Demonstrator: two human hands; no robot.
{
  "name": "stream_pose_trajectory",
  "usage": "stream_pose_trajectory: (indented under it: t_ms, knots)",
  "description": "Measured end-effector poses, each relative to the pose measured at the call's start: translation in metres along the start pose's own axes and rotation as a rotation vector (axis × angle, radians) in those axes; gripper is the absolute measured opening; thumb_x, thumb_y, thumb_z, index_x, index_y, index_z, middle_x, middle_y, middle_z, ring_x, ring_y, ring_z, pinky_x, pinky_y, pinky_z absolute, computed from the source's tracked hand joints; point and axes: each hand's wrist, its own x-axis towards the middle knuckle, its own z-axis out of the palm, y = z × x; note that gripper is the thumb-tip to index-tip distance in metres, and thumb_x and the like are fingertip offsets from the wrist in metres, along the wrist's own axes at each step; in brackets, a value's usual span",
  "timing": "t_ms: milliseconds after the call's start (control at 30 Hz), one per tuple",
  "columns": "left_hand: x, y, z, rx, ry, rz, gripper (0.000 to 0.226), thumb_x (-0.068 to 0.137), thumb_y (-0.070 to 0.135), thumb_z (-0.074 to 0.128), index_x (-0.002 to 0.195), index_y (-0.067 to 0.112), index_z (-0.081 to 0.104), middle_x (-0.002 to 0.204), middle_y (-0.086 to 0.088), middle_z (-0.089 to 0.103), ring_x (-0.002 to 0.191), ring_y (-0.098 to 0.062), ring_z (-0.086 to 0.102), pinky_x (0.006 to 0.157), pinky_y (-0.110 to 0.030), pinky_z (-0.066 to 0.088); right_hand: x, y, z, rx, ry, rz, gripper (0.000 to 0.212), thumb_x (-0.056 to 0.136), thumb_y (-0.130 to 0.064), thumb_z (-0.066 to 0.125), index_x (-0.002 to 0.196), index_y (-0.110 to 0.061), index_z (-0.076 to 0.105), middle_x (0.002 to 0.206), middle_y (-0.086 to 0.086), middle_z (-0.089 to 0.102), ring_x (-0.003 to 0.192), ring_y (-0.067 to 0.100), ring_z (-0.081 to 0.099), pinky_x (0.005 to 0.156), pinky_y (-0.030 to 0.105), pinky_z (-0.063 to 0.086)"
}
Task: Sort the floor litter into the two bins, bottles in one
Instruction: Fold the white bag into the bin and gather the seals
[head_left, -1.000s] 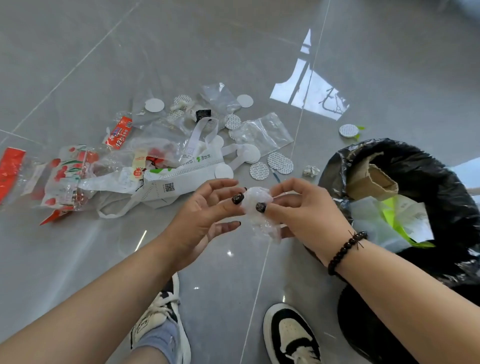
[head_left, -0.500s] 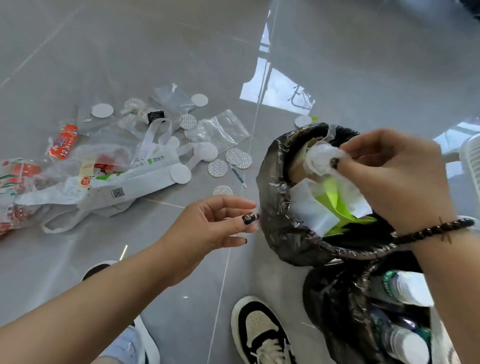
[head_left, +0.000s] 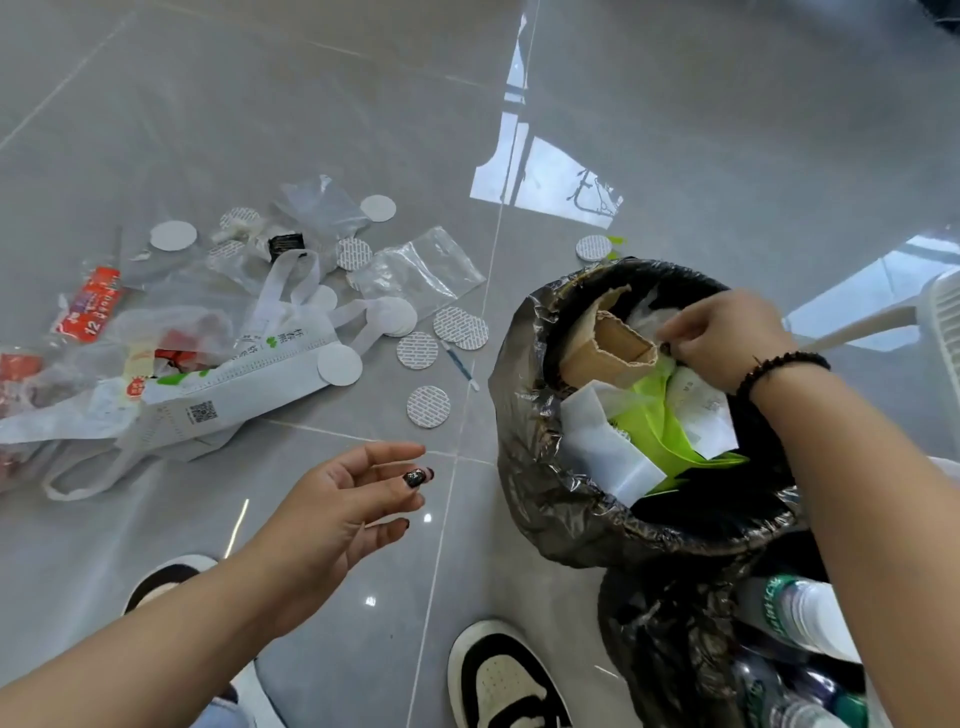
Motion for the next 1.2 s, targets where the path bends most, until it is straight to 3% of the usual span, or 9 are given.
stream_pose_trajectory:
  t_ms: [100,233,300,467,700,900,1000,1100,1200]
  knots:
    - [0.002,0.001,0.000,-0.010,-0.006,-0.006,0.028,0.086,-0.004,0.059,0.100,0.016,0.073,0.093,-0.006,0.072,0.070,-0.015,0.066,0.062,-0.025,0.053,-0.005,0.005,0.005,0.046,-0.029,0.038,0.031,0.081,0.005,0.054,0.096,-0.012,0.076,0.106,0.008,0.072,0.100,0.023,0.062,0.082,0.020,0.039]
    - [0.003,0.000,-0.006,-0.005,0.011,-0.016,0.026,0.089,-0.001,0.058,0.103,0.015,0.072,0.094,-0.005,0.074,0.071,-0.014,0.066,0.068,-0.028,0.050,-0.022,-0.024,-0.018,0.067,0.305,-0.081,0.028,0.080,0.000,0.053,0.092,-0.012,0.075,0.093,0.012,0.073,0.093,0.028,0.063,0.089,0.028,0.043]
    - [0.006,0.000,-0.012,-0.032,0.050,-0.038,0.024,0.091,0.000,0.056,0.103,0.015,0.071,0.094,-0.004,0.075,0.071,-0.013,0.066,0.068,-0.028,0.050,-0.035,-0.060,-0.028,0.146,0.363,-0.235,0.026,0.081,-0.004,0.054,0.088,-0.018,0.075,0.078,0.000,0.071,0.079,0.013,0.062,0.086,0.023,0.041]
    - [0.028,0.006,-0.049,-0.163,0.243,-0.049,0.016,0.092,0.001,0.057,0.098,0.013,0.066,0.083,-0.001,0.074,0.069,-0.010,0.065,0.064,-0.024,0.048,-0.063,-0.161,-0.007,0.307,-0.009,-0.599,0.025,0.082,-0.008,0.054,0.083,-0.026,0.072,0.068,-0.022,0.059,0.067,0.000,0.057,0.063,0.000,0.039]
    - [0.063,0.019,-0.165,-0.164,0.820,0.159,0.034,0.084,0.001,0.063,0.117,0.003,0.057,0.086,-0.010,0.065,0.060,-0.014,0.055,0.049,-0.022,0.044,-0.039,-0.235,0.130,-0.147,-0.427,-0.601,0.029,0.089,-0.007,0.043,0.103,-0.004,0.068,0.106,0.010,0.067,0.097,0.025,0.062,0.088,0.034,0.052]
    - [0.083,0.049,-0.194,-0.463,0.553,0.021,0.024,0.098,0.020,0.056,0.119,0.010,0.052,0.108,-0.017,0.062,0.077,-0.027,0.066,0.060,-0.032,0.060,-0.044,-0.245,0.174,-0.152,-0.486,-0.539,0.017,0.086,-0.004,0.041,0.087,-0.001,0.058,0.088,0.012,0.059,0.078,0.026,0.055,0.067,0.029,0.048]
    - [0.096,0.067,-0.197,-0.359,0.601,0.041,0.029,0.097,0.003,0.051,0.125,0.008,0.053,0.087,-0.010,0.067,0.049,-0.011,0.065,0.049,-0.022,0.055,-0.047,-0.241,0.175,-0.082,-0.497,-0.498,0.018,0.087,-0.008,0.041,0.083,-0.001,0.057,0.085,0.013,0.059,0.076,0.026,0.054,0.067,0.030,0.048]
    - [0.099,0.082,-0.191,-0.280,0.702,0.095,0.032,0.087,-0.004,0.057,0.118,0.006,0.060,0.044,0.002,0.061,0.032,0.000,0.052,0.033,-0.013,0.038,-0.046,-0.236,0.163,0.142,-0.448,-0.422,0.023,0.086,-0.013,0.054,0.107,-0.009,0.063,0.108,0.008,0.062,0.094,0.023,0.060,0.074,0.028,0.048]
    - [0.071,0.083,-0.153,-0.280,0.704,0.248,0.017,0.079,-0.003,0.066,0.090,0.010,0.063,0.046,0.002,0.062,0.042,-0.006,0.054,0.040,-0.015,0.038,-0.053,-0.229,0.145,0.296,-0.357,-0.495,0.079,0.076,-0.034,0.075,0.141,-0.022,0.033,0.139,0.001,0.038,0.117,0.016,0.043,0.089,0.022,0.035]
